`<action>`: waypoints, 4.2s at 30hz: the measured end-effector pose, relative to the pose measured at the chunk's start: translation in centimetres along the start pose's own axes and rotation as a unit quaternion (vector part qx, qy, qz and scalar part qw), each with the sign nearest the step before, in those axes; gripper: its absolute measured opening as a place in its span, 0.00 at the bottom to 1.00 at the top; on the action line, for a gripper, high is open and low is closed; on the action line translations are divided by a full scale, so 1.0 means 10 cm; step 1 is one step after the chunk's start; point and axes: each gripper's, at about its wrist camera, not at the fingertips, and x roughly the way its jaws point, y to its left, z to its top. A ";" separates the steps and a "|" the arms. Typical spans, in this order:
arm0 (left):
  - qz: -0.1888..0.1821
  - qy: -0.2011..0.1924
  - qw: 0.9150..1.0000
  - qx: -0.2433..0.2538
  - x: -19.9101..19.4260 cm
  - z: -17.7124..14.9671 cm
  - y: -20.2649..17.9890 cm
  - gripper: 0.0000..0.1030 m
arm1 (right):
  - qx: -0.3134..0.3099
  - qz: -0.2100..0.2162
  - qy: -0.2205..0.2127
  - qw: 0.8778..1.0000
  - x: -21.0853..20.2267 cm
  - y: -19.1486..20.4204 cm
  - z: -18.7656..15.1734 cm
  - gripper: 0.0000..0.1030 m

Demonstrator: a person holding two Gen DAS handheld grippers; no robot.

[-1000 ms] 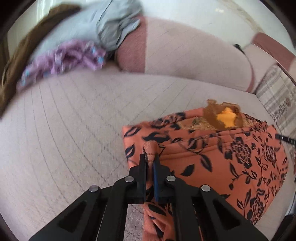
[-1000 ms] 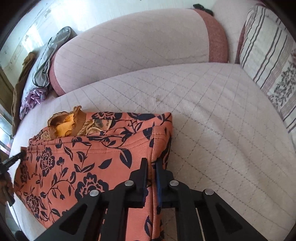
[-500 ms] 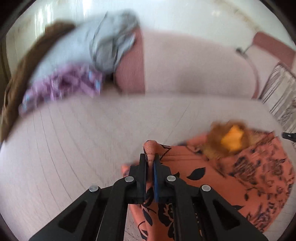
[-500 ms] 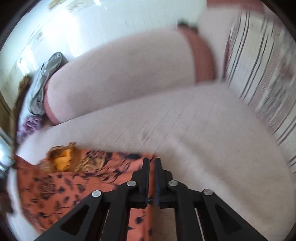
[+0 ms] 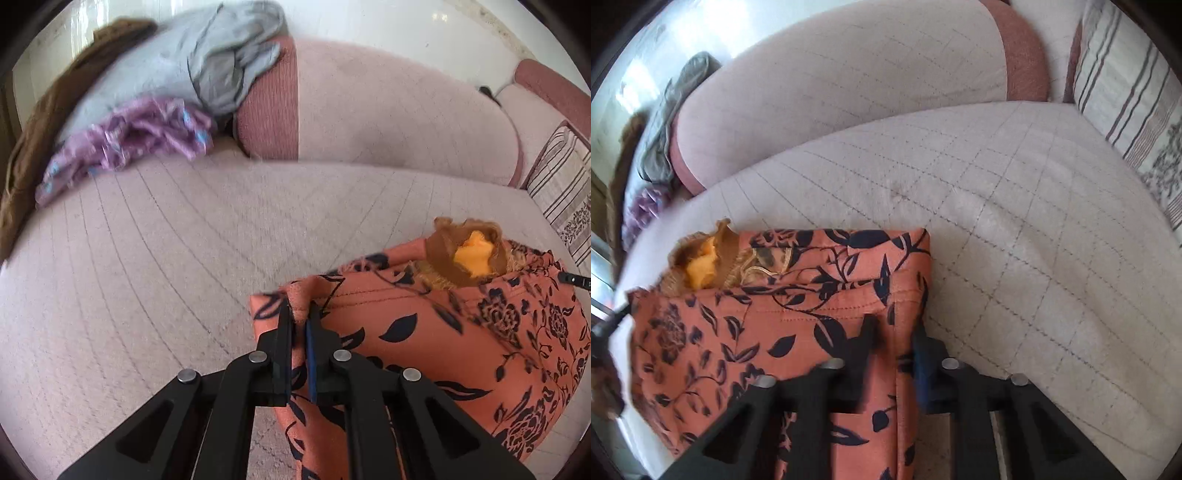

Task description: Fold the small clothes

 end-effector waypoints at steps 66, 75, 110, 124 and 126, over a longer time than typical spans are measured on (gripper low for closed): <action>-0.047 -0.035 0.954 -0.295 -1.92 -1.31 -0.46 0.15 | 0.249 0.215 -0.061 0.942 -1.48 -0.19 -1.24 0.11; -0.011 0.063 0.951 -0.304 -1.48 -2.45 -0.18 0.38 | 0.340 0.236 0.036 0.910 -0.97 -0.73 -2.79 0.23; -0.016 0.044 0.995 -0.087 -0.89 -1.64 -1.25 0.64 | 0.122 0.252 0.049 0.959 -0.33 -0.79 -0.75 0.49; -0.009 0.052 0.994 -0.097 -0.96 -1.75 -1.21 0.64 | 0.212 0.198 0.012 0.957 -0.66 -0.99 -0.98 0.70; -0.011 0.045 0.993 -0.111 -1.05 -1.76 -1.17 0.64 | 0.224 0.205 0.002 0.953 -0.92 -1.10 -1.23 0.70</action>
